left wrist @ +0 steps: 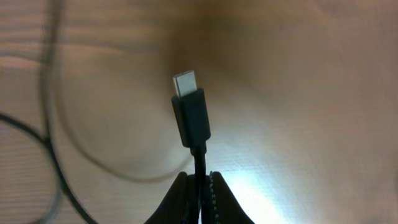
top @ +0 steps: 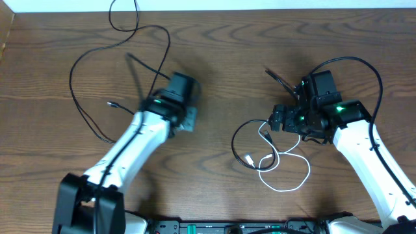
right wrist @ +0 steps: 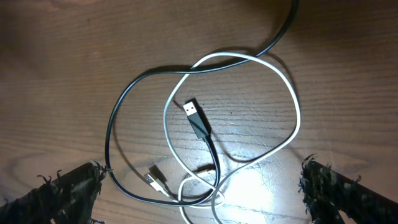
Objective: Untangle cables
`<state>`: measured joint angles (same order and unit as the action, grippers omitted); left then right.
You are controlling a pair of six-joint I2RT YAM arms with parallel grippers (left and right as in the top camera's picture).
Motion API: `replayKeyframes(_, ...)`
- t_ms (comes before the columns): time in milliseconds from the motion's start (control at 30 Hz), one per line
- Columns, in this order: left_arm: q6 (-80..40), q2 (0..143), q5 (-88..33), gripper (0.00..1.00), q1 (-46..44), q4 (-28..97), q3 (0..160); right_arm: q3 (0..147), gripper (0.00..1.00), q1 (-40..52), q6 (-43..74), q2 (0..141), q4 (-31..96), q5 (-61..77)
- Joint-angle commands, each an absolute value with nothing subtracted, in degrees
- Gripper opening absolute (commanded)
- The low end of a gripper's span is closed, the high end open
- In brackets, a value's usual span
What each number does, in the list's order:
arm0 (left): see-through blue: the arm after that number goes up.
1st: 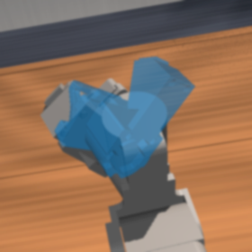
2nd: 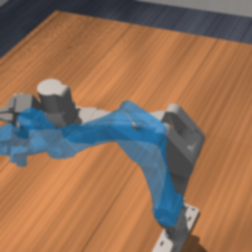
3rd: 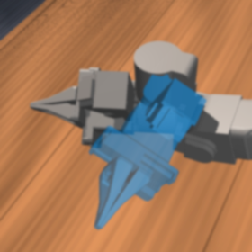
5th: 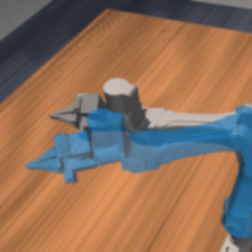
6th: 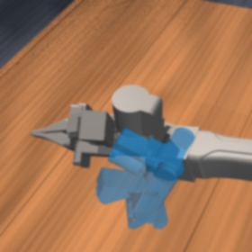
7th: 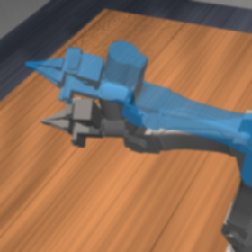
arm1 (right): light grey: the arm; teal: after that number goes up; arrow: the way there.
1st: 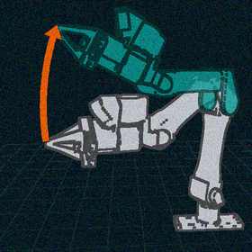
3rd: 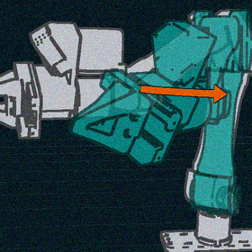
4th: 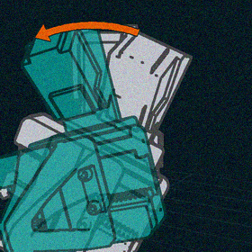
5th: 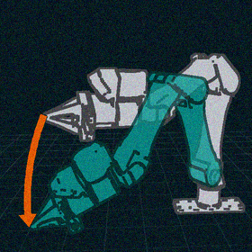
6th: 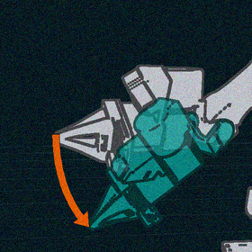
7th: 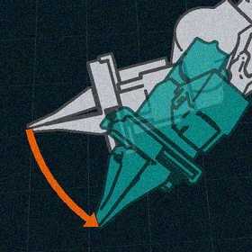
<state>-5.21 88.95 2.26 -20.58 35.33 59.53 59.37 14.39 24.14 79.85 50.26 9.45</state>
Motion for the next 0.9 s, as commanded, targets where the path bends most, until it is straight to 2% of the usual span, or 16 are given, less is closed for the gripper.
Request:
replayKeyframes(0, -7.66, 87.59, 1.06, 0.07, -14.44, 31.94, 61.71, 59.11, 0.99, 14.68, 24.75, 79.50, 50.37, 9.78)
replayKeyframes(233, -10.26, 87.55, -4.14, 0.07, -5.13, 17.06, 65.82, 59.11, 0.99, 14.68, 24.75, 79.50, 50.39, 9.76)
replayKeyframes(500, -10.44, 88.51, -4.05, 0.07, 4.91, -10.66, 66.74, 59.11, 0.99, 14.68, 24.56, 79.50, 50.37, 9.10)
replayKeyframes(667, -14.09, 95.24, -4.08, 0.07, 8.71, -24.75, 66.98, 59.11, 0.99, 14.68, 24.58, 79.50, 50.11, 9.13)
replayKeyframes(700, -14.09, 97.36, -4.08, 0.13, 9.26, -24.93, 67.59, 59.11, 0.99, 14.68, 24.58, 79.50, 50.11, 9.13)
replayKeyframes(767, -14.09, 101.60, -4.21, 0.68, 10.31, -22.92, 69.47, 59.11, 0.99, 14.68, 24.58, 79.50, 50.57, 9.17)
replayKeyframes(800, -14.04, 103.26, -5.08, 0.91, 10.74, -21.10, 70.46, 59.11, 0.99, 14.68, 24.58, 79.50, 51.03, 9.21)
replayKeyframes(867, -14.04, 105.86, -8.69, 0.96, 11.99, -16.60, 72.51, 59.11, 0.99, 14.68, 24.58, 79.50, 52.40, 9.19)
